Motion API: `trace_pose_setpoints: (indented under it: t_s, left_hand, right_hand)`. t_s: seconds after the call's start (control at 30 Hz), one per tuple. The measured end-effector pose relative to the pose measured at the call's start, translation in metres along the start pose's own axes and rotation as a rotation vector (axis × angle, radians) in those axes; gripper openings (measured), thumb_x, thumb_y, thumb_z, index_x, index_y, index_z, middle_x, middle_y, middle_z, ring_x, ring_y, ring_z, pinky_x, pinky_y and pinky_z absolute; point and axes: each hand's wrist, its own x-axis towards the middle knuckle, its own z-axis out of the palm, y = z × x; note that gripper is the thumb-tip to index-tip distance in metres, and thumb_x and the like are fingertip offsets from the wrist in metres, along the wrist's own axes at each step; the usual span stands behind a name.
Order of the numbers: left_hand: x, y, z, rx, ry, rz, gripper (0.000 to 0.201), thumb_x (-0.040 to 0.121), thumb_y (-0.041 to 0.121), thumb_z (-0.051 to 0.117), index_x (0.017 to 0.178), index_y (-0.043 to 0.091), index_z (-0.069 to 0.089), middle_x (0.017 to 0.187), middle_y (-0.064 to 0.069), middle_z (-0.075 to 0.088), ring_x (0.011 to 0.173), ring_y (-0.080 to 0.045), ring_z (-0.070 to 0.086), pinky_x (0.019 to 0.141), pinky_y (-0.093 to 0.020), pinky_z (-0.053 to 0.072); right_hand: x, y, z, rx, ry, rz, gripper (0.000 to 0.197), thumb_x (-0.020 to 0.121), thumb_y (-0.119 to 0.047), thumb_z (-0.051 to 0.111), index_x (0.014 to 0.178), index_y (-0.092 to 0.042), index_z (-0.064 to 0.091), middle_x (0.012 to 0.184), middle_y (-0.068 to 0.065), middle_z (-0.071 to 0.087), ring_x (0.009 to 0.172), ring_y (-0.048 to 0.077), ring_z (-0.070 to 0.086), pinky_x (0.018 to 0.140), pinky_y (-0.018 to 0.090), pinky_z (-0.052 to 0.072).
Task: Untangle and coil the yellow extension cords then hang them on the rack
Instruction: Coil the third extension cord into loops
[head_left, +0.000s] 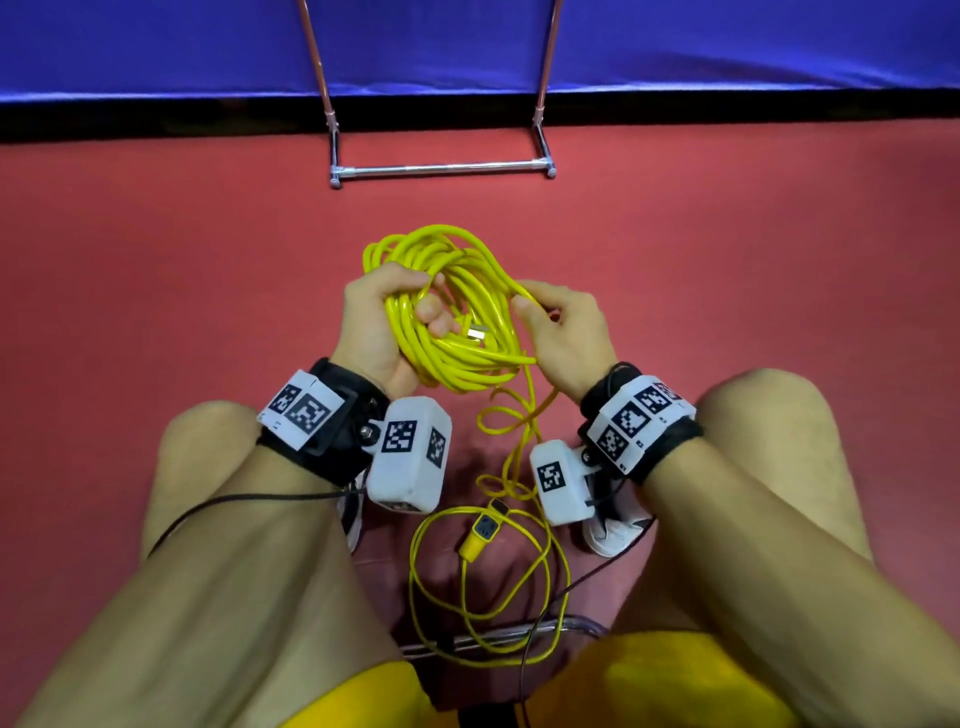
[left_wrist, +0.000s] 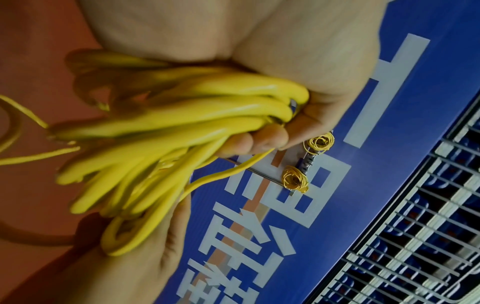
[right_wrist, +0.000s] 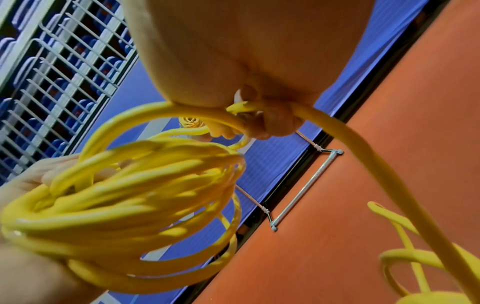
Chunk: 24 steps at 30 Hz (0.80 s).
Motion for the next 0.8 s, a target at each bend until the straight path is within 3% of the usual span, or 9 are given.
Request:
trace_pose_setpoints:
  t_s: [0.13, 0.33, 0.4, 0.5, 0.6, 0.63, 0.67, 0.7, 0.8]
  left_hand:
    - [-0.002, 0.005, 0.001, -0.026, 0.003, -0.023, 0.021, 0.083, 0.016, 0.041, 0.069, 0.007, 0.054, 0.039, 0.003, 0.036, 0.039, -0.014, 0.035, 0.06, -0.03, 0.038]
    - [-0.007, 0.003, 0.002, 0.251, -0.105, -0.23, 0.017, 0.069, 0.021, 0.048, 0.07, 0.005, 0.055, 0.038, 0.0, 0.036, 0.036, -0.016, 0.035, 0.061, -0.032, 0.038]
    - [-0.013, -0.001, 0.0, 0.292, -0.165, -0.266, 0.018, 0.068, 0.02, 0.048, 0.069, 0.005, 0.056, 0.037, -0.001, 0.035, 0.036, -0.016, 0.034, 0.061, -0.033, 0.035]
    - [-0.018, -0.006, -0.003, 0.171, -0.274, -0.267, 0.026, 0.061, 0.026, 0.058, 0.073, 0.004, 0.056, 0.037, 0.002, 0.035, 0.036, -0.016, 0.035, 0.06, -0.031, 0.045]
    - [-0.016, -0.003, -0.007, -0.019, -0.309, -0.25, 0.034, 0.057, 0.029, 0.064, 0.078, 0.004, 0.056, 0.037, 0.005, 0.038, 0.037, -0.013, 0.038, 0.06, -0.03, 0.049]
    - [-0.014, -0.001, -0.008, -0.063, -0.291, -0.228, 0.033, 0.057, 0.029, 0.064, 0.077, 0.004, 0.057, 0.038, 0.006, 0.038, 0.037, -0.013, 0.038, 0.061, -0.03, 0.048]
    - [-0.013, 0.002, -0.008, -0.103, -0.269, -0.2, 0.032, 0.057, 0.028, 0.064, 0.077, 0.004, 0.059, 0.038, 0.007, 0.038, 0.038, -0.012, 0.038, 0.062, -0.03, 0.048]
    - [-0.011, 0.005, -0.008, -0.144, -0.248, -0.173, 0.031, 0.058, 0.028, 0.064, 0.077, 0.005, 0.059, 0.039, 0.008, 0.039, 0.038, -0.012, 0.038, 0.062, -0.029, 0.047]
    - [-0.007, 0.011, -0.01, -0.262, -0.187, -0.105, 0.032, 0.06, 0.029, 0.061, 0.081, 0.005, 0.055, 0.04, 0.01, 0.04, 0.038, -0.011, 0.04, 0.061, -0.028, 0.047]
  right_hand:
    - [0.002, 0.006, -0.011, -0.043, 0.031, -0.045, 0.024, 0.098, -0.025, 0.056, 0.115, -0.025, 0.072, 0.103, -0.001, 0.065, 0.098, 0.006, 0.053, 0.082, 0.013, 0.037]
    - [0.011, 0.022, -0.032, -0.049, 0.271, 0.014, 0.015, 0.093, -0.037, 0.061, 0.088, -0.026, 0.07, 0.061, -0.014, 0.053, 0.06, 0.004, 0.046, 0.065, 0.027, 0.039]
    - [0.012, 0.027, -0.036, -0.063, 0.311, 0.095, 0.036, 0.09, -0.049, 0.062, 0.071, -0.018, 0.062, 0.055, -0.006, 0.046, 0.057, 0.013, 0.04, 0.06, 0.031, 0.036]
    - [0.009, 0.034, -0.033, -0.161, 0.113, 0.233, 0.069, 0.082, -0.068, 0.052, 0.066, -0.001, 0.054, 0.057, 0.016, 0.043, 0.061, 0.031, 0.037, 0.058, 0.038, 0.037]
    - [0.001, 0.049, -0.024, -0.255, -0.208, 0.289, 0.05, 0.083, -0.046, 0.054, 0.057, -0.005, 0.045, 0.058, 0.006, 0.039, 0.075, 0.01, 0.032, 0.058, 0.034, 0.032]
    - [-0.001, 0.054, -0.022, -0.273, -0.276, 0.302, 0.044, 0.086, -0.04, 0.056, 0.056, -0.009, 0.046, 0.056, 0.003, 0.044, 0.079, 0.012, 0.029, 0.058, 0.032, 0.032]
    - [-0.004, 0.058, -0.018, -0.294, -0.318, 0.318, 0.039, 0.089, -0.036, 0.056, 0.059, -0.013, 0.051, 0.057, -0.001, 0.05, 0.063, 0.027, 0.041, 0.058, 0.031, 0.033]
    - [-0.006, 0.062, -0.014, -0.314, -0.351, 0.31, 0.032, 0.092, -0.035, 0.053, 0.066, -0.016, 0.058, 0.062, -0.003, 0.056, 0.069, 0.021, 0.057, 0.061, 0.029, 0.035]
    - [-0.01, 0.066, -0.001, -0.304, -0.384, 0.328, 0.029, 0.097, -0.025, 0.048, 0.078, -0.016, 0.068, 0.081, 0.003, 0.073, 0.078, 0.025, 0.065, 0.075, 0.034, 0.049]
